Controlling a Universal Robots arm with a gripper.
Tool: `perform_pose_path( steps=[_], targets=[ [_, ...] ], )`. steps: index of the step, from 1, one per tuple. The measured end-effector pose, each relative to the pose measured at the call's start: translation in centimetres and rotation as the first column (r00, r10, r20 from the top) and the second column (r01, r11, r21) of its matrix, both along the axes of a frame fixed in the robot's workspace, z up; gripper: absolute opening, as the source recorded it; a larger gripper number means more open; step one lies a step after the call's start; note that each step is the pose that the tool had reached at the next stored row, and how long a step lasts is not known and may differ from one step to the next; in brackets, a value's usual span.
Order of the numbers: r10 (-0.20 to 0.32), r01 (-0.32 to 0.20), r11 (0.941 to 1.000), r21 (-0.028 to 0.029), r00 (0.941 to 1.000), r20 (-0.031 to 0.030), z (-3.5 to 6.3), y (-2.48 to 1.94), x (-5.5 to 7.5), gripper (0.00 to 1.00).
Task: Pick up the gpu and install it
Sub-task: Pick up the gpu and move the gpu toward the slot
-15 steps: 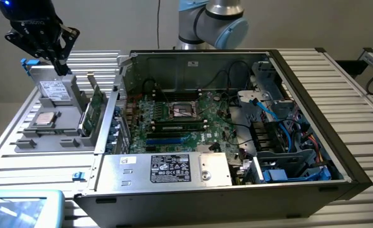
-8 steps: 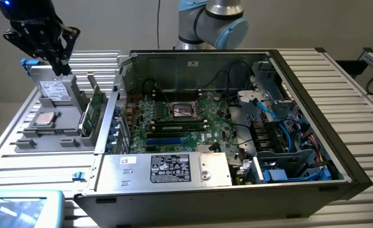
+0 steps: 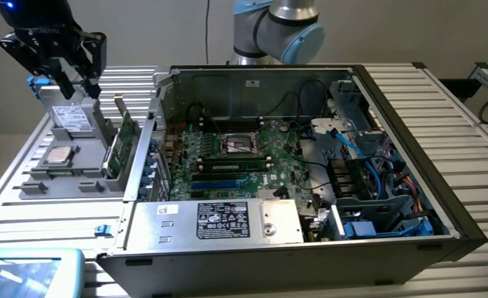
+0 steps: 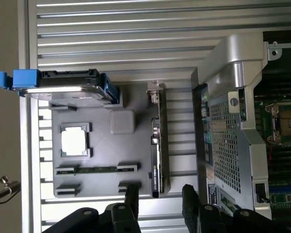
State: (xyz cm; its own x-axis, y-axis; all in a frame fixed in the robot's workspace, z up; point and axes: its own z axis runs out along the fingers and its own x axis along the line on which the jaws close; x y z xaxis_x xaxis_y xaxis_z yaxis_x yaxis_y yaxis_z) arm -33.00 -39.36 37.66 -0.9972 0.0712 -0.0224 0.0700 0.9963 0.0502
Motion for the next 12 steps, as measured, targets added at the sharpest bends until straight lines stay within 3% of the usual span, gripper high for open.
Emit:
perform_pose_path(
  steps=[7,9,12],
  targets=[
    [0.005,-0.005,1.0000,0.0013,0.9998,0.0195,-0.94,-0.01,-1.0,0.49],
    [0.007,-0.007,0.9999,0.0098,0.9997,0.0238,-1.10,-0.01,-1.2,0.49],
    [0.009,-0.010,0.9995,0.0311,0.9994,0.0322,-1.28,-0.02,-1.4,0.49]
  ],
)
